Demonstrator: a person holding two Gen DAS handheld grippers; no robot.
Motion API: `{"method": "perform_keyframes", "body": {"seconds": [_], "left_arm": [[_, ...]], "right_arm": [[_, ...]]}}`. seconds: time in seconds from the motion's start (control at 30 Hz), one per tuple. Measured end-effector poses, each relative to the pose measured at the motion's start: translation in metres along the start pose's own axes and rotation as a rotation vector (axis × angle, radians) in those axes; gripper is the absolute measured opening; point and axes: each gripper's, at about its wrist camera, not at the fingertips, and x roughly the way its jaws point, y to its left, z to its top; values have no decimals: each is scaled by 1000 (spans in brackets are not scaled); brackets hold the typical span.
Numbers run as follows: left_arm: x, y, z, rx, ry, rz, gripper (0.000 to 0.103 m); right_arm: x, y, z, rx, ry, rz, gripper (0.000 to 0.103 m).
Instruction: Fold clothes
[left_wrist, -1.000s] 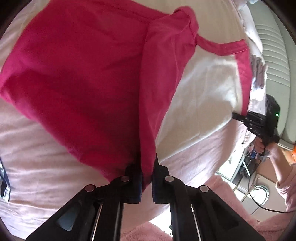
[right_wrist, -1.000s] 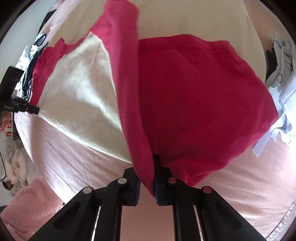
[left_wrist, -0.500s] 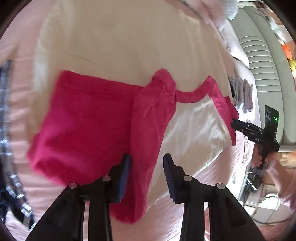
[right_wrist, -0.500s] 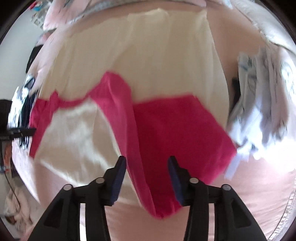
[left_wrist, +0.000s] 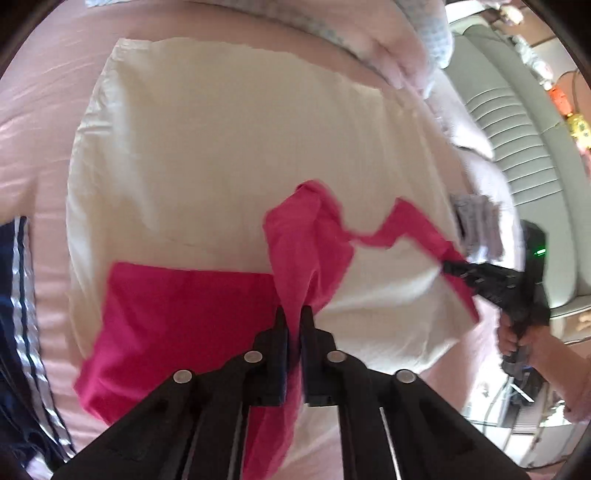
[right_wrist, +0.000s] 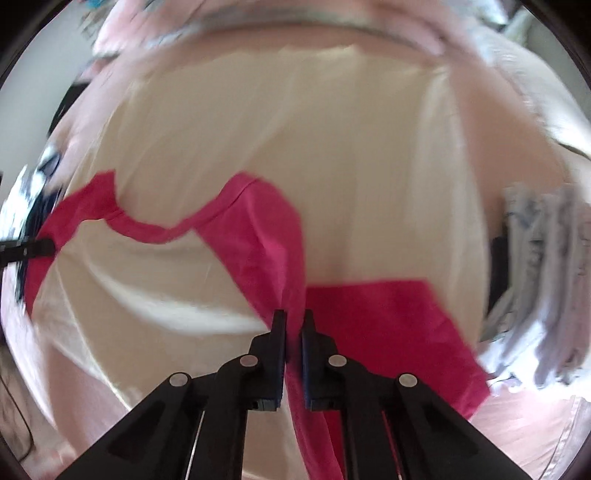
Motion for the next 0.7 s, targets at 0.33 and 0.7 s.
{"method": "perform_keyframes", "body": {"seconds": [0.33,0.7], "left_arm": [[-17,-3,6,7,-76,50,12],[41,-7,56,94,23,79,8]], "right_arm": [[-7,-13,16,160,-66,3,35],[16,0,-2,-89,37,65,35]]}}
